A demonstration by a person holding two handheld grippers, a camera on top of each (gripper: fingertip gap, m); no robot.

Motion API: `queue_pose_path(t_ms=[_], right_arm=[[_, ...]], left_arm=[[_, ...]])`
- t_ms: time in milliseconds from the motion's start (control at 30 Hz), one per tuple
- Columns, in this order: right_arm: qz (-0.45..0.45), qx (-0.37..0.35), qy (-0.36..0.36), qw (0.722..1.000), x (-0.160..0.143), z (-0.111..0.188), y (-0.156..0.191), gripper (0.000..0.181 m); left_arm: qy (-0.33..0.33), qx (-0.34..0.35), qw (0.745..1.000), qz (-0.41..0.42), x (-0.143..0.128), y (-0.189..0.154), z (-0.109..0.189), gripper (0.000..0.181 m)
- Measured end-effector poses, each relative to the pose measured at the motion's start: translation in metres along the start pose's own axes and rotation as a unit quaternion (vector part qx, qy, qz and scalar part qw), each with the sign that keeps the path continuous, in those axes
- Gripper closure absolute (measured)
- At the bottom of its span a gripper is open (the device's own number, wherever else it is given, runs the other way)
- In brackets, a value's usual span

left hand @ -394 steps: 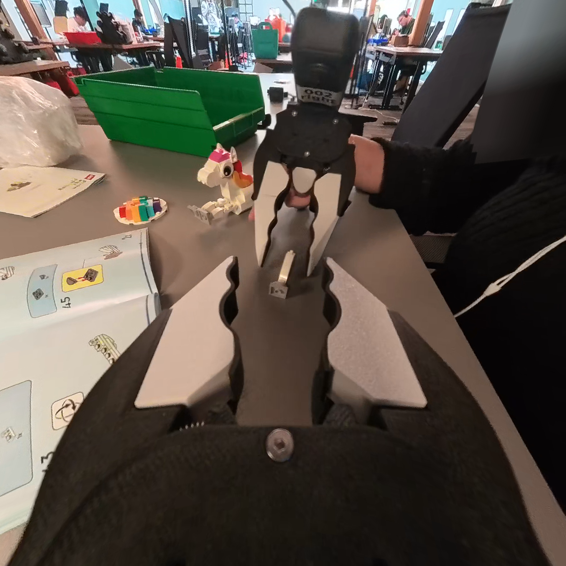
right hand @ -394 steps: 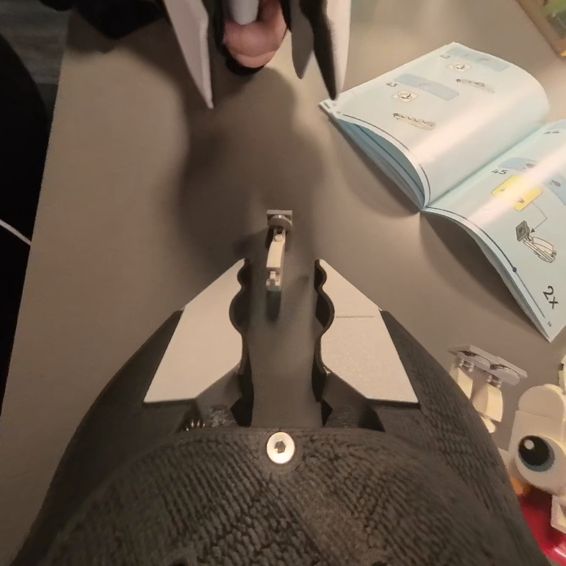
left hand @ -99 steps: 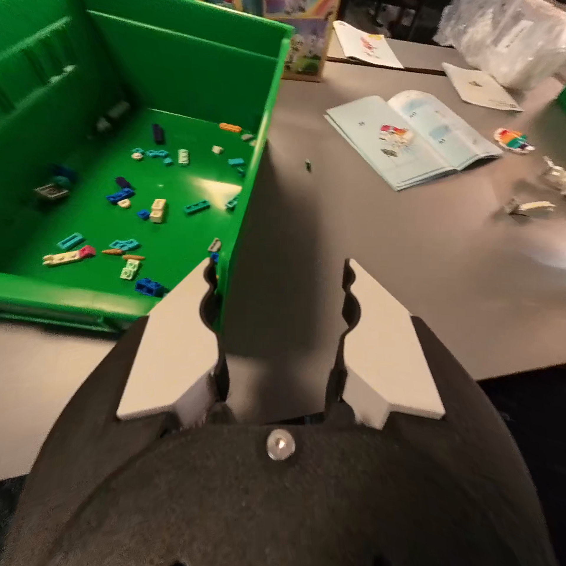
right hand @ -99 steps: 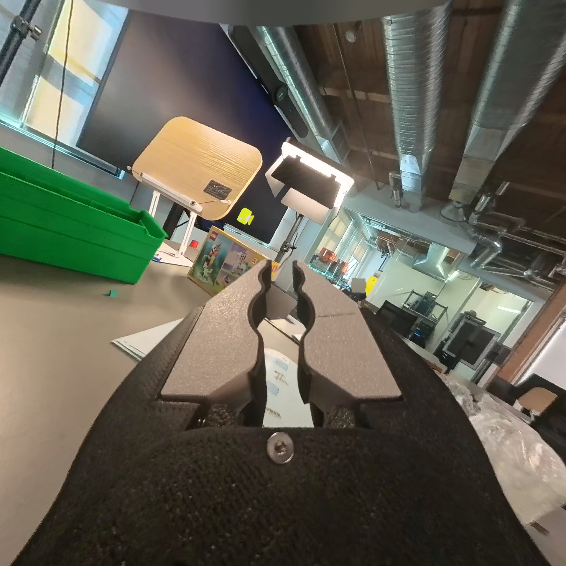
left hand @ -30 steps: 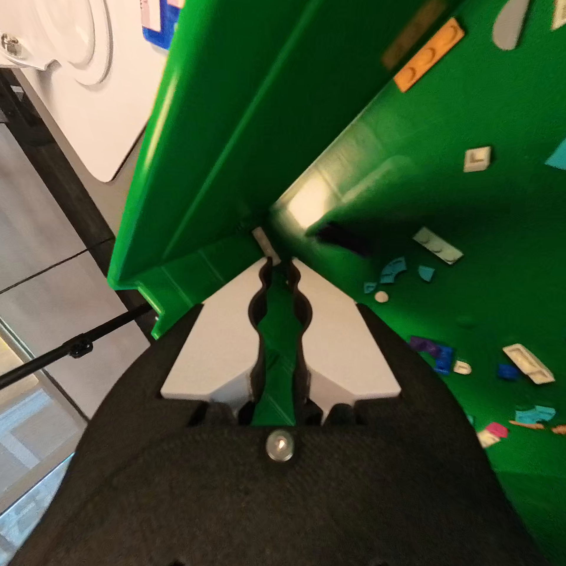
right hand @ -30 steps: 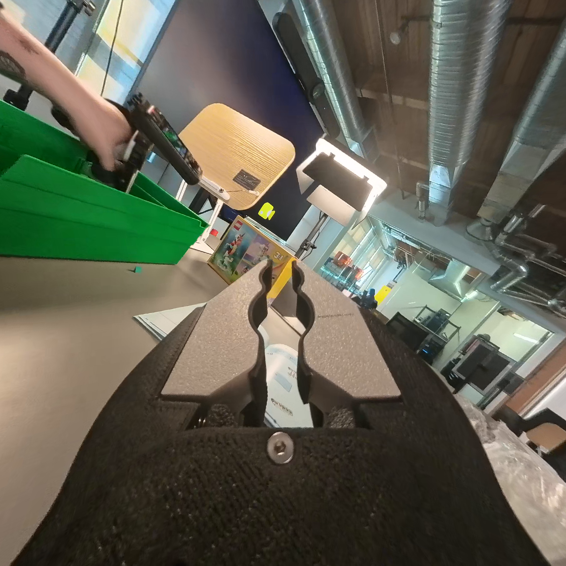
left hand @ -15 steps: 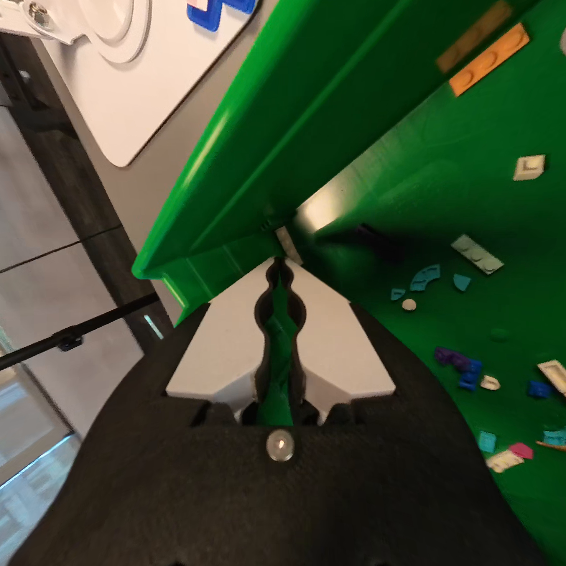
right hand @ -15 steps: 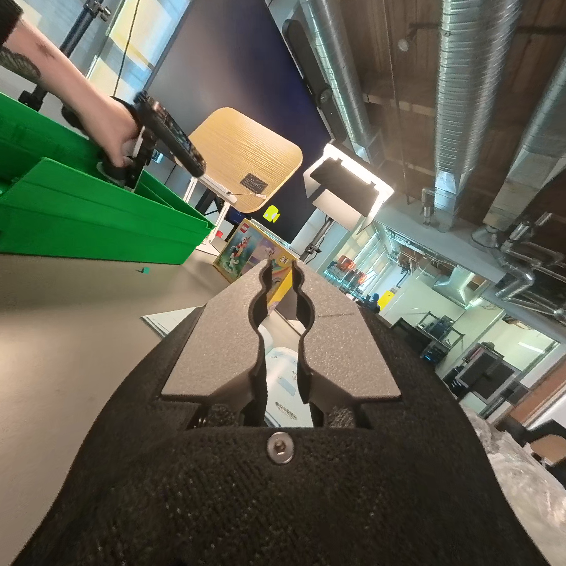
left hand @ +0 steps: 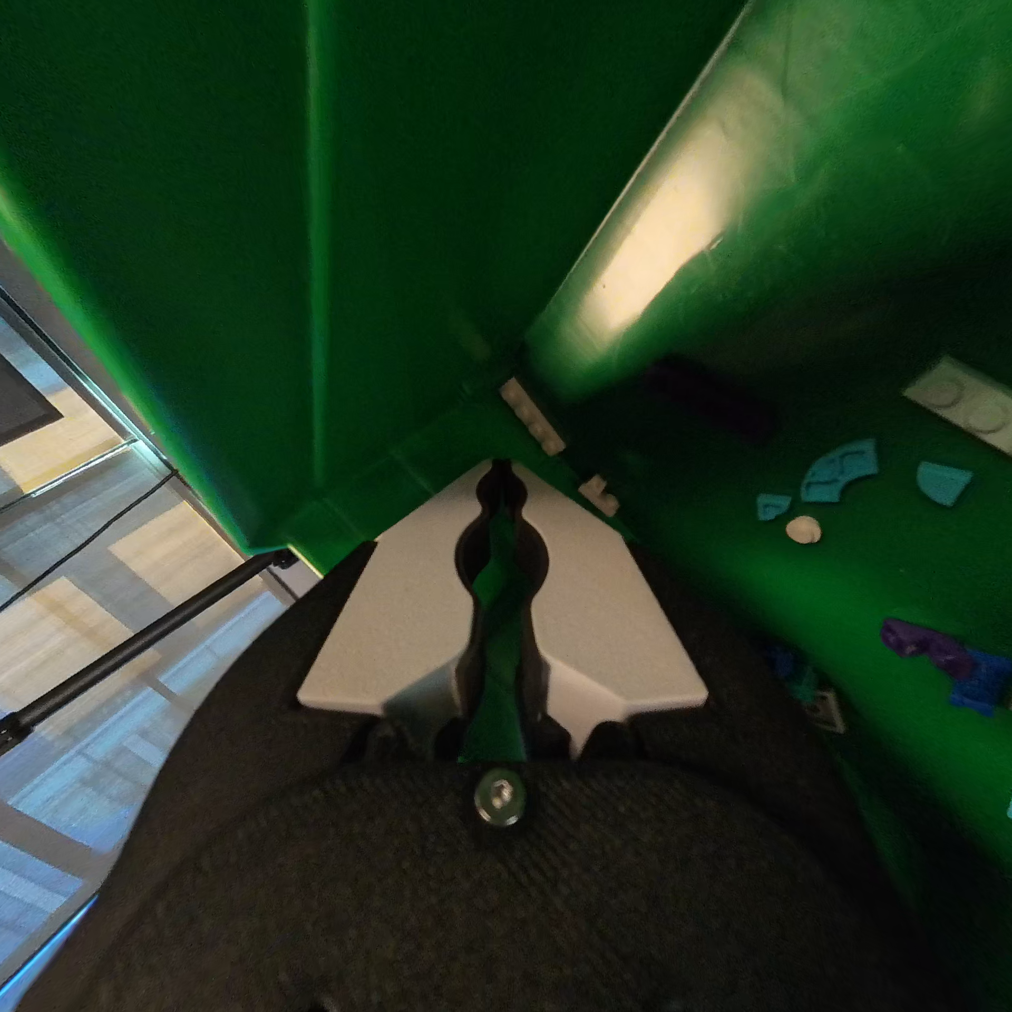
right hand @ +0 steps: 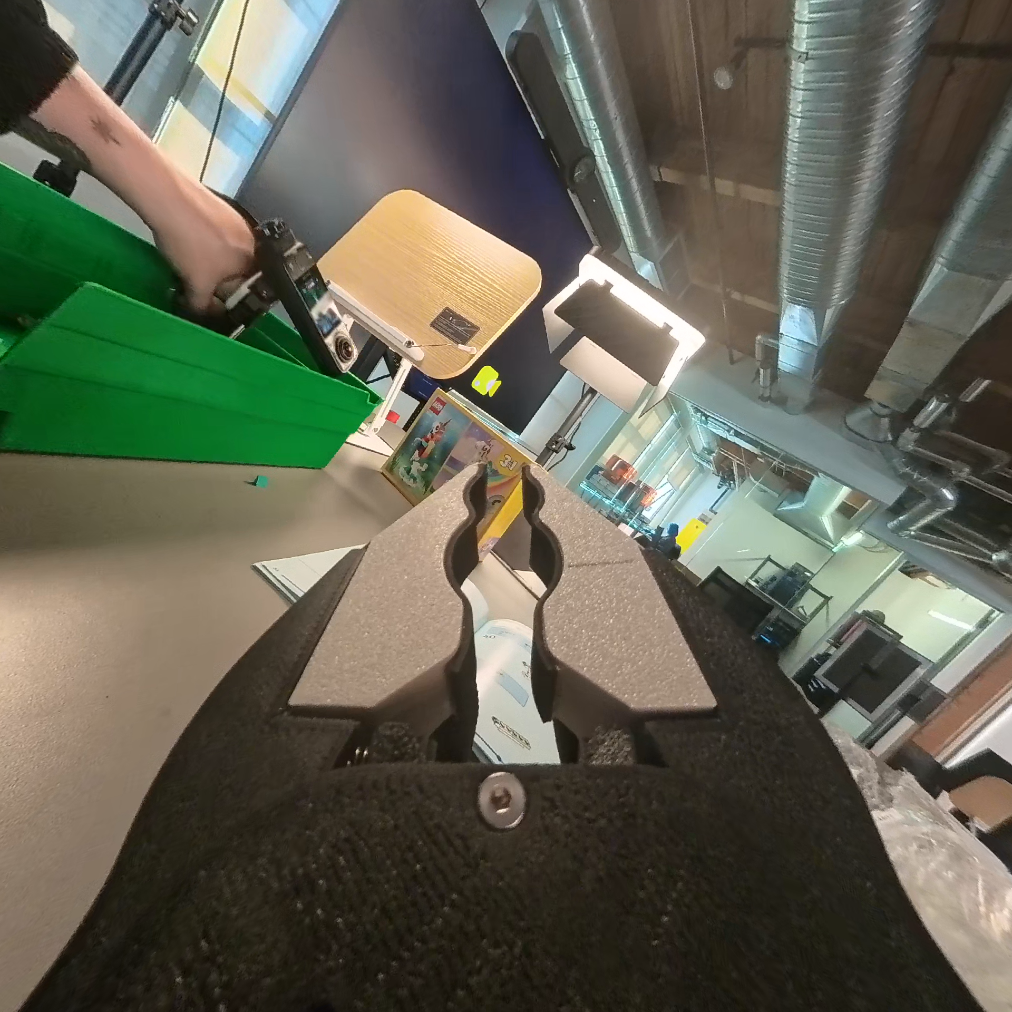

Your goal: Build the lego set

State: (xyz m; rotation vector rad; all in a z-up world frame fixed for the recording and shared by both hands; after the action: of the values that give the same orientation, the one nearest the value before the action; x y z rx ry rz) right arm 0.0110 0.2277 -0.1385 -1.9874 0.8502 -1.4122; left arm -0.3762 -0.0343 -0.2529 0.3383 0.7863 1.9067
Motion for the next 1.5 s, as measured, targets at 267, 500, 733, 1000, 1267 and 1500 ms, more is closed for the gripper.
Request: queue_pose_path(t_ms=[267, 500, 733, 1000, 1267, 1500], right_arm=[[-0.001, 0.005, 0.001, 1.0, -0.001, -0.001, 0.003, 0.171], [0.0, 0.013, -0.001, 1.0, 0.0, -0.001, 0.007, 0.171], [-0.004, 0.008, 0.002, 1.0, -0.002, -0.001, 0.003, 0.171], [0.001, 0.018, -0.001, 1.0, 0.001, -0.001, 0.009, 0.171], [-0.002, 0.015, 0.001, 1.0, -0.001, -0.001, 0.007, 0.171], [0.001, 0.021, 0.0, 1.0, 0.0, -0.001, 0.01, 0.171]], left_arm=[[-0.028, -0.076, 0.995, 0.056, 0.004, -0.011, -0.001, 0.181], [-0.001, 0.061, 0.997, -0.042, -0.001, 0.004, -0.009, 0.181], [-0.005, 0.054, 0.998, -0.02, 0.0, -0.003, -0.019, 0.181], [-0.086, -0.12, 0.985, 0.092, 0.013, -0.012, 0.001, 0.181], [-0.093, -0.163, 0.965, 0.181, 0.018, -0.014, 0.002, 0.165], [-0.081, -0.204, 0.945, 0.243, 0.017, -0.012, -0.002, 0.161]])
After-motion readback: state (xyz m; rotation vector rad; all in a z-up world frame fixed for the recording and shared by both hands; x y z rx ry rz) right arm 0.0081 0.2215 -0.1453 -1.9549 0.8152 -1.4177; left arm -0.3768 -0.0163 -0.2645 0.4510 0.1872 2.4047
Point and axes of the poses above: each gripper's, where its closed fingertips meet, z back along the fingers, x out of its top, y = z × x across the jaws, the point moved 2 cm from there along z, back along the fingers, and after that the axes turned 13 degrees about z, right-handed, at the moved point
